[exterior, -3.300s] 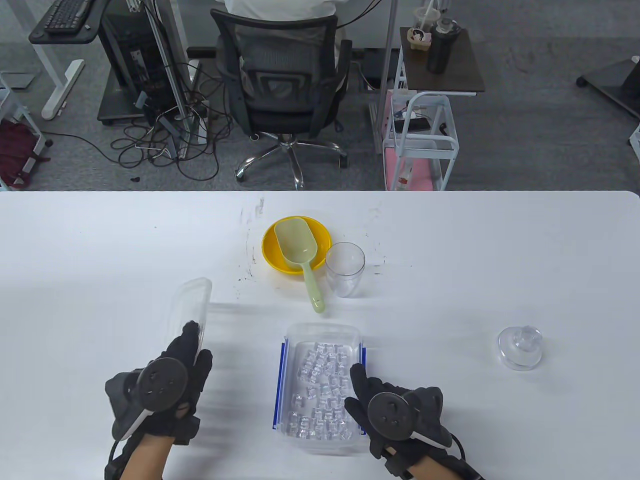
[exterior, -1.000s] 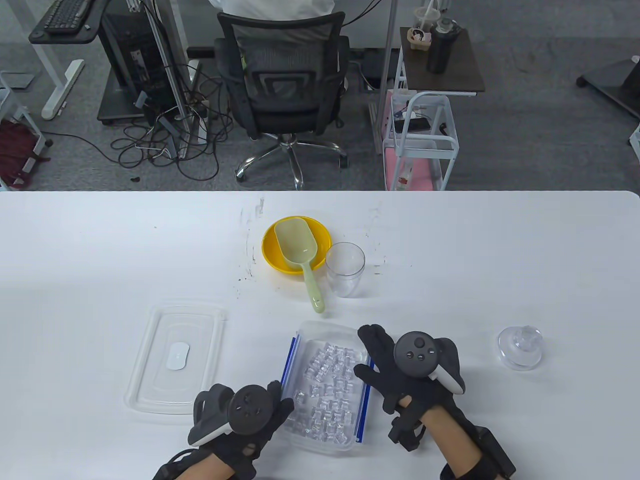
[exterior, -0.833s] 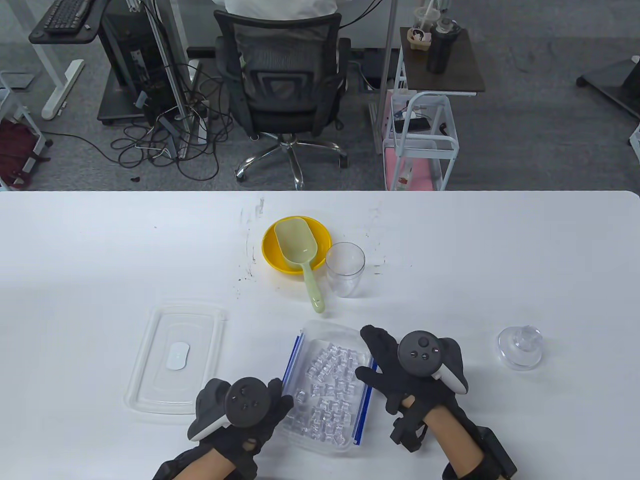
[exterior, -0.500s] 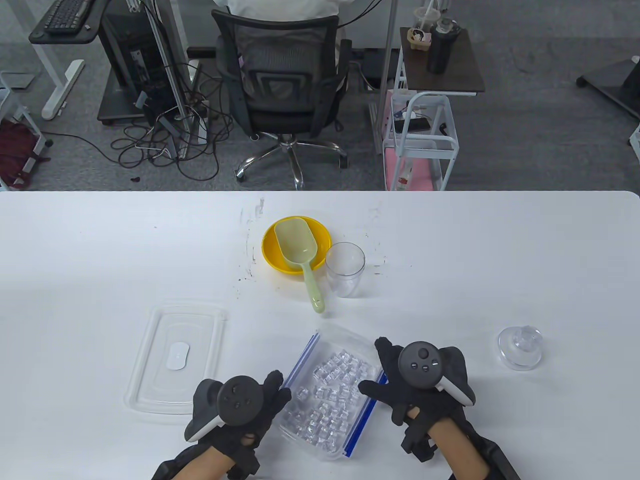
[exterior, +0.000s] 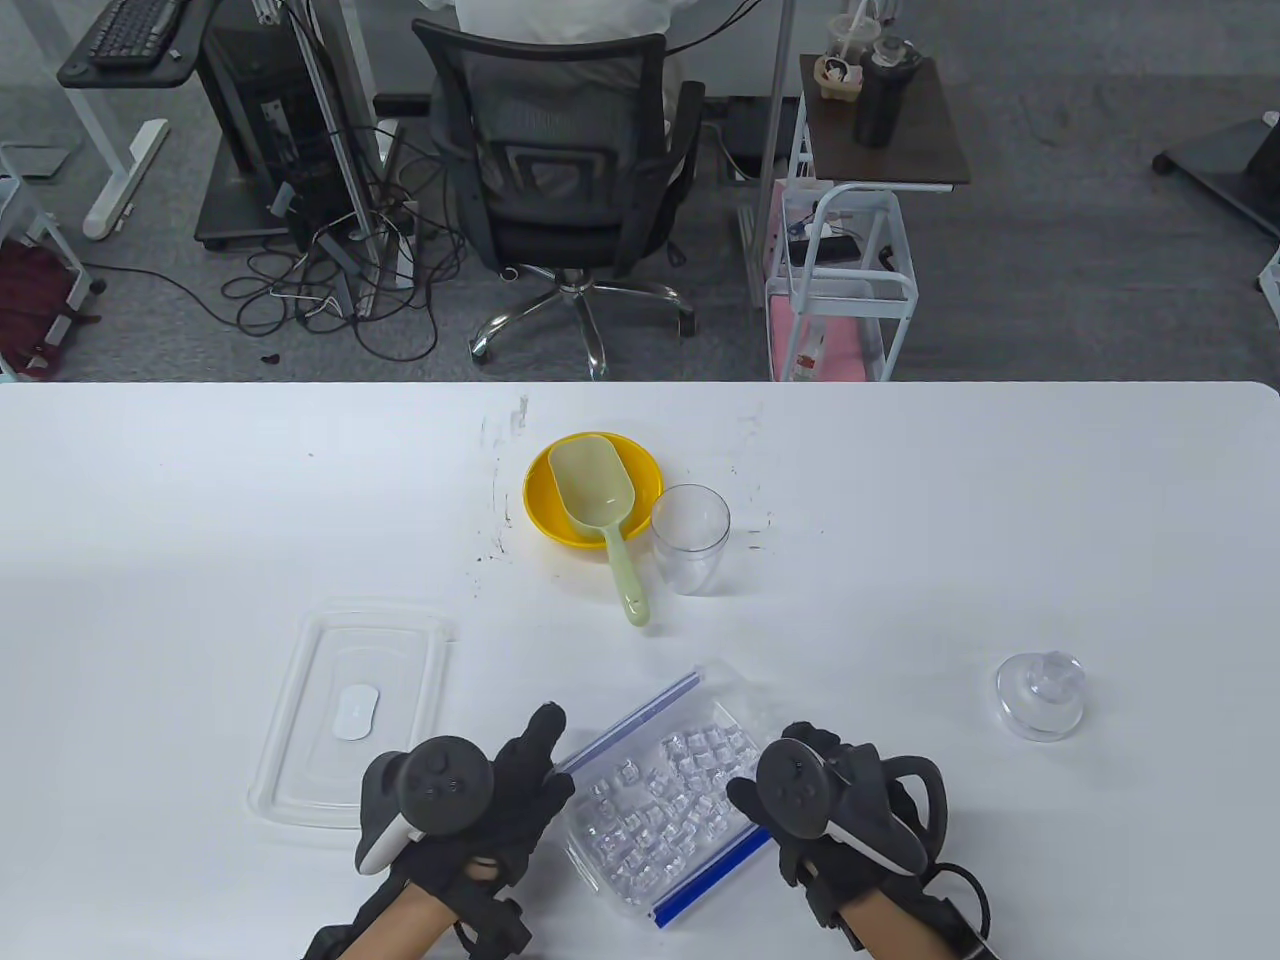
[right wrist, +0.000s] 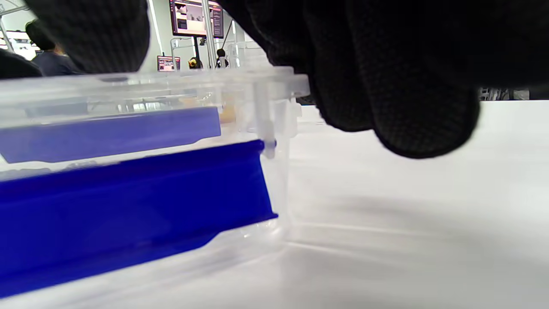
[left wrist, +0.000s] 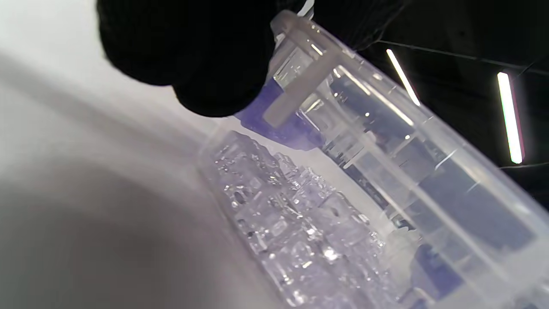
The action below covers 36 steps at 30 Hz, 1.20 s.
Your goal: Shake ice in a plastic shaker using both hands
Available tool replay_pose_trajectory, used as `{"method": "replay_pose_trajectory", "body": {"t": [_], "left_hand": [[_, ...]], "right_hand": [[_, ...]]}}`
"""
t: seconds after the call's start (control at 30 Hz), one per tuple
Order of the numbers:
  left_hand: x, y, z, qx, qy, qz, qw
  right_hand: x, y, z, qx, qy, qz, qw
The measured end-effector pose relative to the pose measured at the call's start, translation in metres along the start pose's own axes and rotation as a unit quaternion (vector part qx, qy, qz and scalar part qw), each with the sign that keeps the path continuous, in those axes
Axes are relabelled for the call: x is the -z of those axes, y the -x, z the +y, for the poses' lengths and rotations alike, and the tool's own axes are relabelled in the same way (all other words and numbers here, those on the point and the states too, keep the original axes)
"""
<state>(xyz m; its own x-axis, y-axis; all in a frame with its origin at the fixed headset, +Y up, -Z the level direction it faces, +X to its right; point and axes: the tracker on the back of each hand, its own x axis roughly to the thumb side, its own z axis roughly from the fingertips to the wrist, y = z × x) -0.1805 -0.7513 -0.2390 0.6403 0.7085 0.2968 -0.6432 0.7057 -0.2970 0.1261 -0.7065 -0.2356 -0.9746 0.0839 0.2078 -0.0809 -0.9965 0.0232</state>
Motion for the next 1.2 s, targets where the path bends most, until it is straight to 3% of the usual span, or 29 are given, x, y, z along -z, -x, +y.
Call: {"method": "replay_pose_trajectory", "body": {"t": [0.17, 0.33, 0.6, 0.73, 0.83, 1.2], "left_hand": [[0.002, 0.005, 0.000, -0.043, 0.023, -0.021, 0.999], [0.006, 0.012, -0.001, -0.121, 0.099, -0.024, 0.987], [0.012, 0.015, 0.000, -0.119, 0.061, 0.020, 0.991], [0.024, 0.023, 0.006, -0.159, 0.103, 0.059, 0.980], [0.034, 0.022, 0.012, -0.144, 0.114, 0.078, 0.980], [0.058, 0.013, 0.018, -0.064, 0.049, 0.105, 0.991]], "right_hand": [[-0.001, 0.005, -0.005, 0.012, -0.007, 0.007, 1.000], [-0.001, 0.006, -0.006, 0.009, -0.003, 0.010, 1.000], [0.001, 0.007, -0.006, 0.005, -0.006, 0.012, 1.000], [0.001, 0.006, -0.005, 0.000, -0.010, 0.006, 1.000], [0.001, 0.006, -0.003, 0.001, -0.017, -0.002, 1.000], [0.002, 0.003, 0.000, 0.024, -0.027, -0.032, 0.999]]}}
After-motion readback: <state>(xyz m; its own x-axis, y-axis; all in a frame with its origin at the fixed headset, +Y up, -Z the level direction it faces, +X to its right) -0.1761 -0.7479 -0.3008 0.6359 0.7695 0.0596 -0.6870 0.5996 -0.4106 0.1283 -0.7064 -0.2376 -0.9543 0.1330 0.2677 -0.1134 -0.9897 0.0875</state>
